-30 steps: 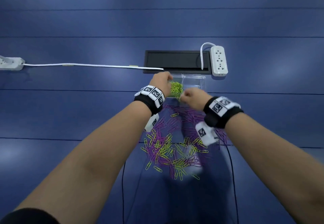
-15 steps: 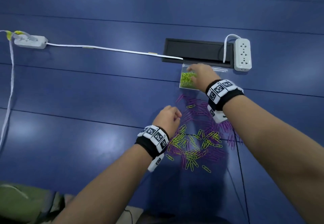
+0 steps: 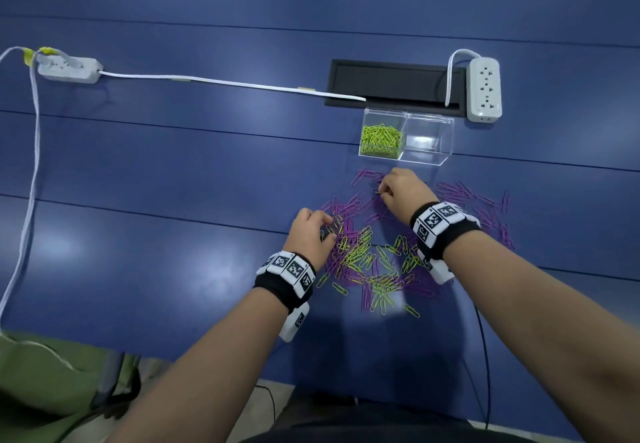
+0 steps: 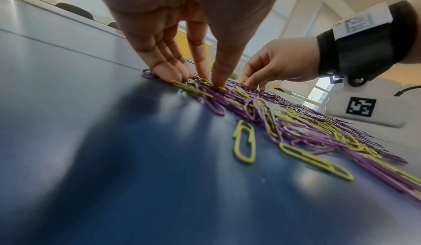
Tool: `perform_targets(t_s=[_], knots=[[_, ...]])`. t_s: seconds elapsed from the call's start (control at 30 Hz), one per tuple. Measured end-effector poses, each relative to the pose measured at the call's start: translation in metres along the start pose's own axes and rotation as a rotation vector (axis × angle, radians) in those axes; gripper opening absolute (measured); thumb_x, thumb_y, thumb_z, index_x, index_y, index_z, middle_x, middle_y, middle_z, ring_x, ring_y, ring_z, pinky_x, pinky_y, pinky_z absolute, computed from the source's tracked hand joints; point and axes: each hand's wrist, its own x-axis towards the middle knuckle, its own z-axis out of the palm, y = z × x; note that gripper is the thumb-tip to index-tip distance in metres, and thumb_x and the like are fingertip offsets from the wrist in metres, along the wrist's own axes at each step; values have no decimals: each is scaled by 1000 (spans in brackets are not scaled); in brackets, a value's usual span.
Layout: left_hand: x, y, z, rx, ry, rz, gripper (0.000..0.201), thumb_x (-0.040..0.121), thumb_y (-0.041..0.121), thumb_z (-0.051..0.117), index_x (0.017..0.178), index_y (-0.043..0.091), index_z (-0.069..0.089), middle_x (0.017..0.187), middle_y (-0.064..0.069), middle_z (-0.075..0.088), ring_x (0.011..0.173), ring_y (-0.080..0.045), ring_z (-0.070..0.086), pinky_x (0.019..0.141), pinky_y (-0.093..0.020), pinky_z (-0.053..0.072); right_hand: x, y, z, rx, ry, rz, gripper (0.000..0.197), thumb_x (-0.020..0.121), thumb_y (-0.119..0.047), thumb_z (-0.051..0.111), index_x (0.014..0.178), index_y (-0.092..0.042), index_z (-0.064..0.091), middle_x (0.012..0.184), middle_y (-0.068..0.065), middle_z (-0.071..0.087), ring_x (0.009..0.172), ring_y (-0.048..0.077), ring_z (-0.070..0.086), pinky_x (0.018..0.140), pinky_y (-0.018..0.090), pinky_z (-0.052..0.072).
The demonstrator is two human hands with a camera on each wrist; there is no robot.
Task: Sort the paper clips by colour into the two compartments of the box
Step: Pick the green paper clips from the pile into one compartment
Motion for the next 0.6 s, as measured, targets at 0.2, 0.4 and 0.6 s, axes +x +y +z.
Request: perform_targets(t_s=[0.2, 0.4, 0.6], knots=[[0, -1, -4, 23, 43, 28, 14, 85, 16, 62, 98, 15, 62, 101, 0, 50, 96, -17, 54, 87, -31, 47, -12, 0, -5, 204, 112, 142, 14, 92, -12, 52, 97, -15, 64, 99, 3, 62, 94, 21, 59, 90, 36, 49], [-1, 0, -6, 157, -16, 118, 11, 89, 17, 58, 96, 20, 65, 102, 1, 50, 104, -17, 49, 80, -35, 49, -30, -17, 6, 708, 69, 214, 26, 95, -10, 41, 99, -20, 64, 79, -7, 59, 70, 18, 53, 68, 36, 50], [-4, -8, -6, 188, -28, 184, 7, 87, 9, 56, 90, 10, 62, 98, -8, 52, 97, -27, 51, 84, -39, 46, -25, -52, 29, 455, -81, 46, 11, 91, -18, 52, 95, -20, 61, 78, -4, 59, 71, 13, 54, 72, 28, 45]])
